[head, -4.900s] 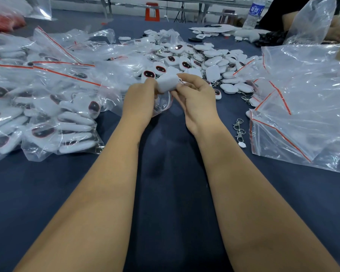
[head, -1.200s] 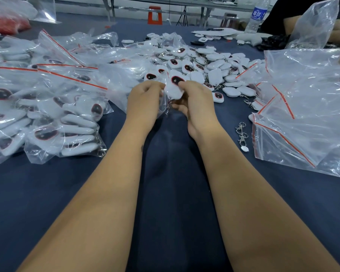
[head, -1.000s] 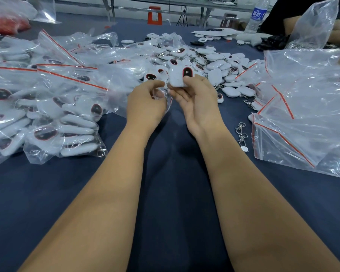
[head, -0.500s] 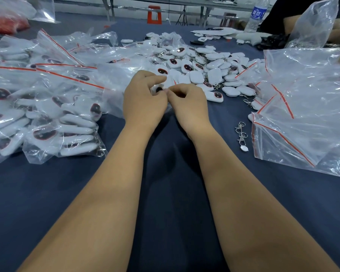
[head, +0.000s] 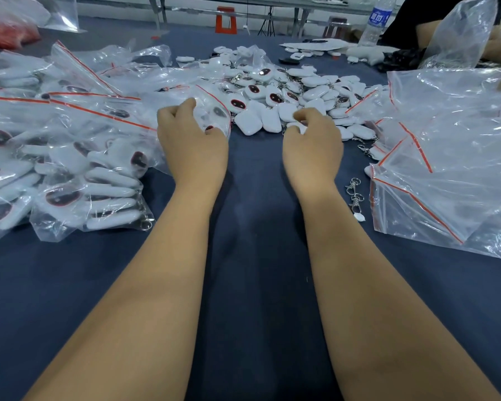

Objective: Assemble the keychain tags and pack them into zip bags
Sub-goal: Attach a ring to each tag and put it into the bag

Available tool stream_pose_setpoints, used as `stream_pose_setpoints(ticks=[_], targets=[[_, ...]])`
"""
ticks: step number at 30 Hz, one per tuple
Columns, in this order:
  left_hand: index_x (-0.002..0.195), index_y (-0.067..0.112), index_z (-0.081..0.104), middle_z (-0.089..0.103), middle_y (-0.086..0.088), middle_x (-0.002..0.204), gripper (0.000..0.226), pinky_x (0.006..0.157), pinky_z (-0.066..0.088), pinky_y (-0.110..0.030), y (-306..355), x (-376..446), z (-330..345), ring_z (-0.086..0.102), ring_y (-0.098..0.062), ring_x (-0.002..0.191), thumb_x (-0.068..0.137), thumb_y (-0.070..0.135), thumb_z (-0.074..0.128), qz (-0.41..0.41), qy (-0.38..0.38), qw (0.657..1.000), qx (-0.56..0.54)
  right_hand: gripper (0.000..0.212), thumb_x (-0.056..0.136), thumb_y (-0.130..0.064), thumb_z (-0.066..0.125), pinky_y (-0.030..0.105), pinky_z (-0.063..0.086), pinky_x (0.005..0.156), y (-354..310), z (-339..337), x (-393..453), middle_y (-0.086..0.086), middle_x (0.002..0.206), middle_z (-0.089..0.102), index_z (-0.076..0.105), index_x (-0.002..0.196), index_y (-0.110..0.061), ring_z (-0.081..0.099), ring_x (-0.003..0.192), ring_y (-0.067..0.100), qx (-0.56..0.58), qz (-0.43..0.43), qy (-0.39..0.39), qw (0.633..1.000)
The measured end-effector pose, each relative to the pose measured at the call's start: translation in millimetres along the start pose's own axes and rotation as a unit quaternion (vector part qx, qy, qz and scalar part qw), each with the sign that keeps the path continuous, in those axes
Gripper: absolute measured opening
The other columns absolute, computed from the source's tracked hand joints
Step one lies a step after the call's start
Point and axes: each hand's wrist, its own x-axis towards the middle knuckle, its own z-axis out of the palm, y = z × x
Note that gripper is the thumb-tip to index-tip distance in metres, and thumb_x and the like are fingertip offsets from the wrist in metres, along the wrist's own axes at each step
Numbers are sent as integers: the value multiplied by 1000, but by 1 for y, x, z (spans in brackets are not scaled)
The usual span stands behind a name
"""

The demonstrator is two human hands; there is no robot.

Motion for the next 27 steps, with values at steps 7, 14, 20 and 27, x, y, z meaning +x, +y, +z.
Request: stream_pose_setpoints(ticks=[7,14,20,27], targets=[[133,18,59,53,-2,131,51,88,34,-14,3,-10,6,57,-9,100,83,8,58,93,-144,985,5,43,90,-27,47,41,23,107,15,5,0,10,147,39,50,131,-16,33,133,32,-175,30,-126,976],[121,20,67,64,-1,123,42,81,37,-19,-4,-9,9,57,-20,113,83,8,55,89,-180,977,71,25,87,-20,54,35,36,95,6,6,-2,-1,122,59,64,110,-21,51,117,24,-43,-3,-101,994],[120,12,66,56,-11,127,42,82,39,-27,-7,-3,10,54,-29,114,81,1,54,73,-140,981,111,36,91,-42,52,41,28,100,11,10,-1,11,132,48,57,112,-13,37,124,33,-179,39,-102,978],[115,23,71,67,-6,118,40,86,47,-29,-1,-8,7,61,-24,108,86,6,49,19,-163,987,2,17,87,-14,65,28,45,65,-2,13,-9,-6,77,60,60,101,-22,55,68,11,254,36,-140,956]])
